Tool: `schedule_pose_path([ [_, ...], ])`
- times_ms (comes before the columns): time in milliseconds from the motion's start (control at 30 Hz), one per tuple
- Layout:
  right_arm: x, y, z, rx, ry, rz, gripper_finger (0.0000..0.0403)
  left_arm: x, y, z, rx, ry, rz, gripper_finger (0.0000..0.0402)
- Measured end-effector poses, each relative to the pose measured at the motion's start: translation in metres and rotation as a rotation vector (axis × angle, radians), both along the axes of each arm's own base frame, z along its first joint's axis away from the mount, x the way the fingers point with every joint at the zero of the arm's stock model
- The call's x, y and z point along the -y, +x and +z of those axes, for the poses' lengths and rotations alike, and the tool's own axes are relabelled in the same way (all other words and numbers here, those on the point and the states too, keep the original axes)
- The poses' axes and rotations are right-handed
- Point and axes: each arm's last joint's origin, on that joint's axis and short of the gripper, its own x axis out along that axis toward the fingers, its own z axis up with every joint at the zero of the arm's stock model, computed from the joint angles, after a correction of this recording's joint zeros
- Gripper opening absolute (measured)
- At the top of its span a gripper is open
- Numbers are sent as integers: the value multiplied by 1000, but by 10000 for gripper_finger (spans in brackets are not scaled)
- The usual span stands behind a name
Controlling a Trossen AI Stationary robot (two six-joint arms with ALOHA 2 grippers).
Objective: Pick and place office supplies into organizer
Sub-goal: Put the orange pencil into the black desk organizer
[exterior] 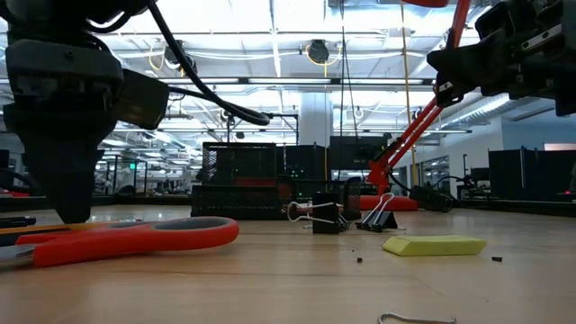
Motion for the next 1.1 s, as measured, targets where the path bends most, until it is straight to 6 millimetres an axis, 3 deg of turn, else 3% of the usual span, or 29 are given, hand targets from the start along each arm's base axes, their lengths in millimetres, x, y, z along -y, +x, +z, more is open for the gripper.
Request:
schedule_pose_path([
  [267, 0, 0, 0, 2, -9, -1, 0, 1, 4, -9, -12, 7, -20, 214],
  [567, 0, 0, 1, 11, -12, -2, 0, 9, 29, -10, -65, 117, -66, 214],
  [767, 0, 0, 1, 10, -10, -1, 0, 14, 40, -20, -171, 189, -53, 213],
  [1100, 0, 0, 1, 9, -9, -1, 0, 15, 43, -21, -195, 199, -26, 207],
])
